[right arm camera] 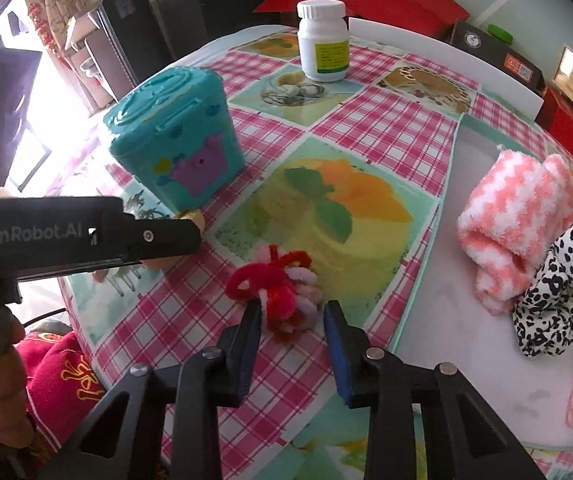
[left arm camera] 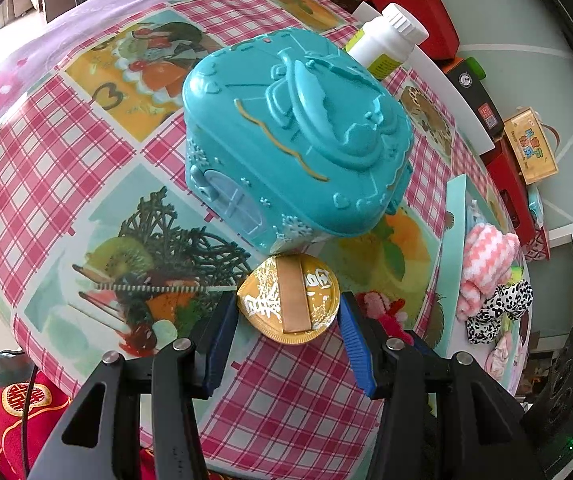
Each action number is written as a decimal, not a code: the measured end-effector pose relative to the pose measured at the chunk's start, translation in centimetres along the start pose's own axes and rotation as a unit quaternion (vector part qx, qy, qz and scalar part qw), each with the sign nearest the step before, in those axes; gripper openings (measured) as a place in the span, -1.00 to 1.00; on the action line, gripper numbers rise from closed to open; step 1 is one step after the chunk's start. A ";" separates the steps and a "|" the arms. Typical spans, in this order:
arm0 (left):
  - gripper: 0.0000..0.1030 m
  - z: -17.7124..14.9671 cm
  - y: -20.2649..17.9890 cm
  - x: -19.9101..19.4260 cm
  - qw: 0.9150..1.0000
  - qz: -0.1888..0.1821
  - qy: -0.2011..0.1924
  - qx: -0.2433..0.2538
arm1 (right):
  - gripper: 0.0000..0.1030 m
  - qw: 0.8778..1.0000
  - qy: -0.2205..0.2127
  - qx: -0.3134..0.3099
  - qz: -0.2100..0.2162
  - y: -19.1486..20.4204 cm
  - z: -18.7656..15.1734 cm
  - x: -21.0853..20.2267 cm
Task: Organize soft objects
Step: 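Grasp the gold compact with the left gripper while the right grasps the red hair tie, then carry the gold compact and red hair tie over the tray with both grippers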
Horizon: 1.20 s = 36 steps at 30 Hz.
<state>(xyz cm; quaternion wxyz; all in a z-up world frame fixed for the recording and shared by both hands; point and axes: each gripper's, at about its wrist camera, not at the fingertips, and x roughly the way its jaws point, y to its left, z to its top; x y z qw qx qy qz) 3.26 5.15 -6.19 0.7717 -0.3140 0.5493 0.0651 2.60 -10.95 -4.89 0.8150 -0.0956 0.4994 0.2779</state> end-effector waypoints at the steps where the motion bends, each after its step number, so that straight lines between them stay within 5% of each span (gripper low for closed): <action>1: 0.02 0.0 0.0 0.0 1.000 0.000 0.000 0.000 | -0.46 1.000 0.001 0.001 0.000 0.0 0.0 0.1; 23: 0.02 0.3 -0.9 -0.7 1.000 -0.015 -0.008 0.011 | -0.57 0.999 -0.033 0.025 0.025 -0.4 0.3 -1.5; 36: 0.02 0.6 -6.5 -6.4 0.991 -0.071 -0.067 0.088 | -0.57 0.986 -0.151 0.070 -0.002 -3.5 0.7 -9.6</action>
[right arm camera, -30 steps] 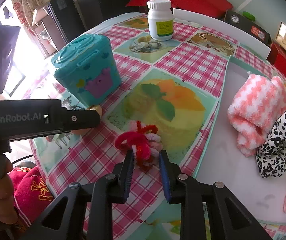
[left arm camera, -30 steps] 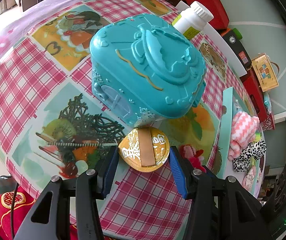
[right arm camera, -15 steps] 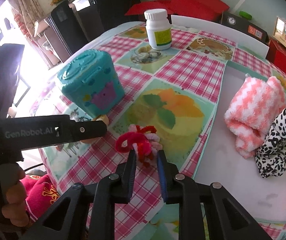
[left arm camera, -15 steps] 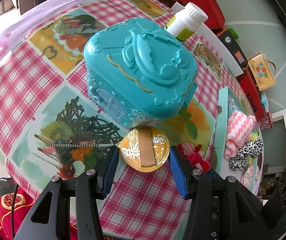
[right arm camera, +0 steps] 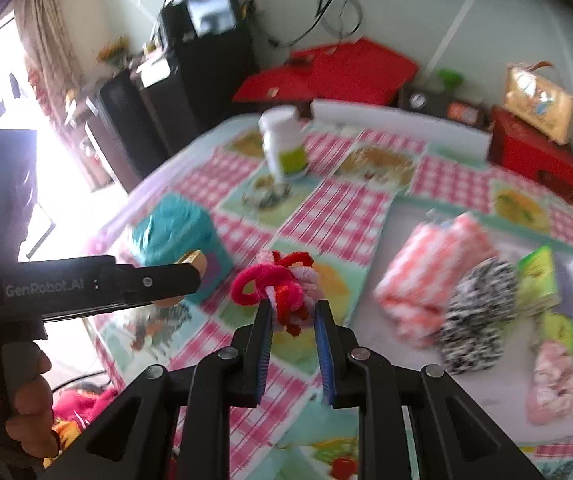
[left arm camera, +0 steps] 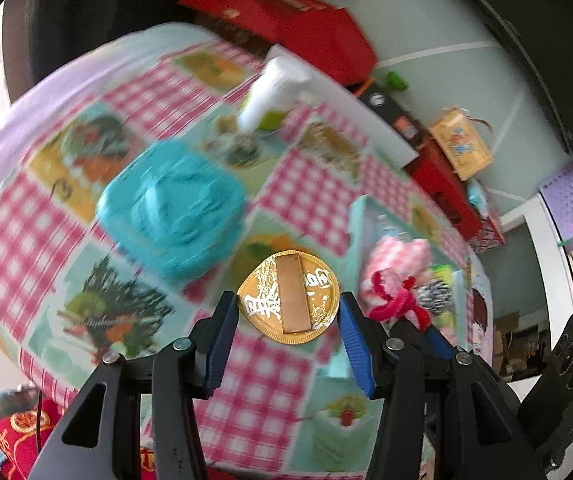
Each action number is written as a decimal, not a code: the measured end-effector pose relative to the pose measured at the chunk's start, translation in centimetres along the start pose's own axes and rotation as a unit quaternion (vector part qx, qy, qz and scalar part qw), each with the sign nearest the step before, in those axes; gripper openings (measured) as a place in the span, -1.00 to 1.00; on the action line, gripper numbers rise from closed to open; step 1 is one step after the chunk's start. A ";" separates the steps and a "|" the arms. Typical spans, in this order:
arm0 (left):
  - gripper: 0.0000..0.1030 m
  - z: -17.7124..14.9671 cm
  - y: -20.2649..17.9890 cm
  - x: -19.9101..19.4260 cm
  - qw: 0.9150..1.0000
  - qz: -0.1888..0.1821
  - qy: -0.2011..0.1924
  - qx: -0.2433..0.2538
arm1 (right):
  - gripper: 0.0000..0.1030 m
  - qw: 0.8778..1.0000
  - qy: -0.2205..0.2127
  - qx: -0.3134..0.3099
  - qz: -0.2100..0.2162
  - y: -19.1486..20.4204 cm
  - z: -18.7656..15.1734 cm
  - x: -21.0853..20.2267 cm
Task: Organize soft objects
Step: 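Carry the gold compact and red hair tie over the tray with both grippers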
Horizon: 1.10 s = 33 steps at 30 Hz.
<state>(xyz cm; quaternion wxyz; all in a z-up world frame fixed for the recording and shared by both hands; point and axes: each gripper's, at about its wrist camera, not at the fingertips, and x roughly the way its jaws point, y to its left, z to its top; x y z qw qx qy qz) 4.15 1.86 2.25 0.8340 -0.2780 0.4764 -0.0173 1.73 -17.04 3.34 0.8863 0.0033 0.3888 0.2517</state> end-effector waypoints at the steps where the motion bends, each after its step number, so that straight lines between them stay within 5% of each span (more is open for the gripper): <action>1: 0.02 0.1 -0.6 -0.1 1.000 -0.002 -0.003 0.007 | -0.57 1.000 -0.011 0.007 -0.006 -0.6 0.2 -0.8; 8: 0.02 0.7 -5.9 0.6 0.998 -0.021 -0.004 0.066 | -0.57 0.994 -0.064 0.058 -0.066 -5.3 0.7 -5.3; 17: 0.02 -0.7 -11.5 4.5 0.990 -0.019 0.022 0.135 | -0.57 0.980 -0.078 0.133 -0.128 -11.5 -1.0 -8.2; 25: 0.02 -3.6 -11.5 9.5 0.982 0.002 0.091 0.165 | -0.57 0.971 -0.019 0.182 -0.151 -15.0 -3.1 -5.8; 33: 0.02 -5.2 -11.3 11.1 0.976 0.010 0.110 0.186 | -0.56 0.972 0.035 0.182 -0.141 -15.2 -4.3 -2.5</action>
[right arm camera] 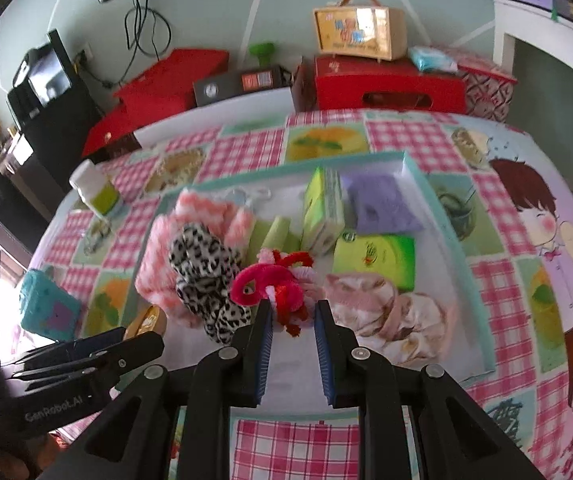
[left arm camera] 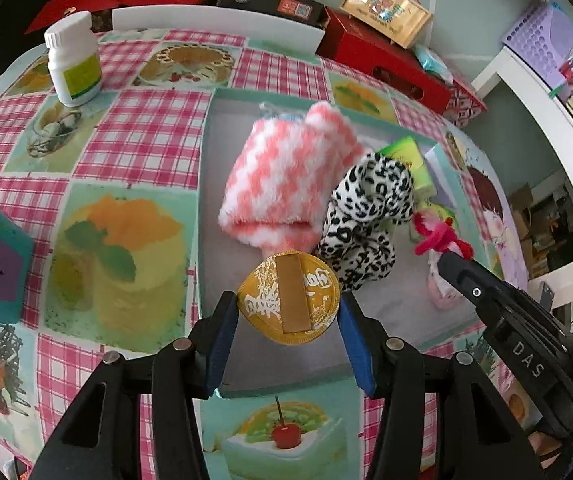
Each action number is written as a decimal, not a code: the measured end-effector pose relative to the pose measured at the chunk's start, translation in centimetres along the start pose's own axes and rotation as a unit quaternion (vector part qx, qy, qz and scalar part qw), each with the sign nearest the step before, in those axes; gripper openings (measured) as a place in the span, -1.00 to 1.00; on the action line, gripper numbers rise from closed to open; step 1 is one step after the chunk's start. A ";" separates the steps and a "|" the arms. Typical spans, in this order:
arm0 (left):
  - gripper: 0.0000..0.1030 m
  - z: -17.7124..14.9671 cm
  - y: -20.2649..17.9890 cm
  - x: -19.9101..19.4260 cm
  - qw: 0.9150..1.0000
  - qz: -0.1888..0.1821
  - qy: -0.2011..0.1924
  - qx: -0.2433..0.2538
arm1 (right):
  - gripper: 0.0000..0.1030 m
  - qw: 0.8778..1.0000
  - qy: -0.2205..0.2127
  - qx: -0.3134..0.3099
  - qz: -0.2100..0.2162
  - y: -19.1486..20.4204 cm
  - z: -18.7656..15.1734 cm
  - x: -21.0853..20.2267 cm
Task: Organize soft objects
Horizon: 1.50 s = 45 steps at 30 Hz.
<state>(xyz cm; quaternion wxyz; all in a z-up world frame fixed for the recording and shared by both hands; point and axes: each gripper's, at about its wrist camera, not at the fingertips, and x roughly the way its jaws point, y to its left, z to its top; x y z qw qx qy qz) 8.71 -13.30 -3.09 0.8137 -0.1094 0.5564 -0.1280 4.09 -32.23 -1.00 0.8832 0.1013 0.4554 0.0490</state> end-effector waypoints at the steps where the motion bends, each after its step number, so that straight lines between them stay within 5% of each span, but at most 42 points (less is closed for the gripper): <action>1: 0.02 -0.1 0.0 0.2 1.000 0.003 0.000 0.002 | -0.56 1.000 0.007 0.001 -0.001 0.0 -0.1 0.3; 17: 0.03 -0.3 -0.4 0.7 0.999 0.004 -0.013 0.029 | -0.49 0.998 0.047 -0.012 -0.030 0.6 -0.8 2.3; 19: 0.05 -0.1 -0.4 0.6 0.999 0.004 -0.016 0.031 | -0.34 0.998 0.047 -0.013 -0.036 0.6 -0.7 2.2; 21: 0.11 0.0 -0.5 0.3 0.999 0.004 -0.022 0.032 | 0.08 0.998 0.042 -0.014 -0.047 0.7 -0.6 1.8; 27: 0.40 0.4 -0.3 -0.8 0.998 0.014 -0.049 0.033 | 0.41 0.998 0.027 -0.018 -0.057 1.0 -0.1 0.7; 35: 0.78 -0.3 2.1 -2.7 0.992 0.081 -0.092 0.018 | 1.00 0.996 0.034 -0.015 -0.085 1.7 -1.4 0.2; 45: 0.80 -2.4 3.7 -5.3 0.990 0.107 -0.092 0.017 | 1.00 0.994 0.055 -0.017 -0.092 3.0 -4.5 -1.5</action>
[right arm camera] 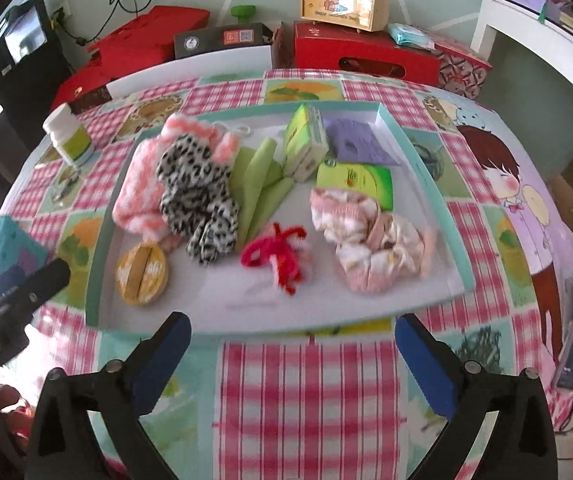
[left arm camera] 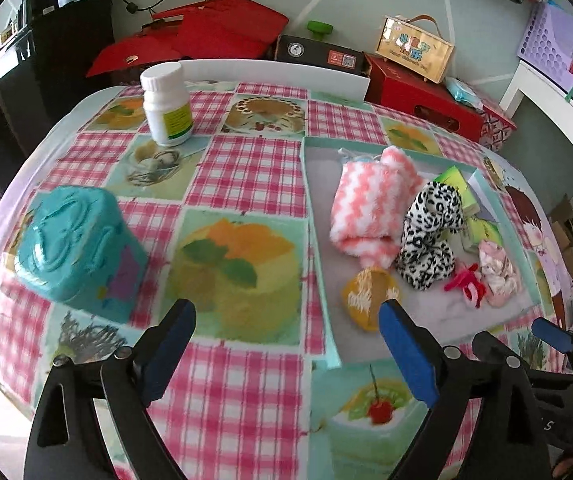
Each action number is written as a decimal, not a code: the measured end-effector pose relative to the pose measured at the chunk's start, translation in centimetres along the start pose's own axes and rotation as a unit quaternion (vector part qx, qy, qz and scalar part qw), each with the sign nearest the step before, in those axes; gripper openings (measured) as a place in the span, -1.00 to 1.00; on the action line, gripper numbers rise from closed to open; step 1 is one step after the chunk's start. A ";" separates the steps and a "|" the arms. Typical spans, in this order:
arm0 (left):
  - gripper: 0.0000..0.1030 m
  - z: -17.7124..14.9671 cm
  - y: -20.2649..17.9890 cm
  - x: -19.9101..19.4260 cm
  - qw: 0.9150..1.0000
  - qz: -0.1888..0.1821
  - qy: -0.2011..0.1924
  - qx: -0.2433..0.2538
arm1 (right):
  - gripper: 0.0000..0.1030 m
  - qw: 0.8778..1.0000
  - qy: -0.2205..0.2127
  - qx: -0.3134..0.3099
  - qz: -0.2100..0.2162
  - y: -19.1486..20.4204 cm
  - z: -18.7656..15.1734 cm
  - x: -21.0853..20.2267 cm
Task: Organize soft objects
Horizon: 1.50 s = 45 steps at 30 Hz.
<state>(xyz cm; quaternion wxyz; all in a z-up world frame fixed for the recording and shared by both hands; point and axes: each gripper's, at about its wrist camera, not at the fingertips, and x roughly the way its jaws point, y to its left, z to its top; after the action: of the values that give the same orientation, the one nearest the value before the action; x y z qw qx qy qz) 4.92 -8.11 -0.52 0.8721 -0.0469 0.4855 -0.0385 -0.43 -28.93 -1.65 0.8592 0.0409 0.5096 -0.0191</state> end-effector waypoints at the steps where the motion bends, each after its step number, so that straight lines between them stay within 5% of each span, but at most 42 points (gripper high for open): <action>1: 0.80 -0.2 0.1 -0.2 1.000 0.005 0.000 0.002 | 1.00 1.000 0.001 -0.003 0.000 0.1 -0.2 -0.1; 25: 0.80 -3.3 1.3 -2.2 0.995 0.096 -0.001 0.025 | 1.00 1.000 -0.017 -0.010 -0.005 1.7 -2.2 -0.7; 45: 0.80 -3.6 1.4 -1.7 0.995 0.101 0.004 0.022 | 1.00 1.000 -0.022 -0.006 -0.006 1.5 -2.3 -0.7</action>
<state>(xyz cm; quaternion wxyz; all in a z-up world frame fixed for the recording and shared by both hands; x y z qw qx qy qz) 0.99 -6.72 -1.13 0.8705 0.0215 0.4902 0.0393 -2.70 -27.20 -2.04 0.8703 0.0322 0.4910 -0.0220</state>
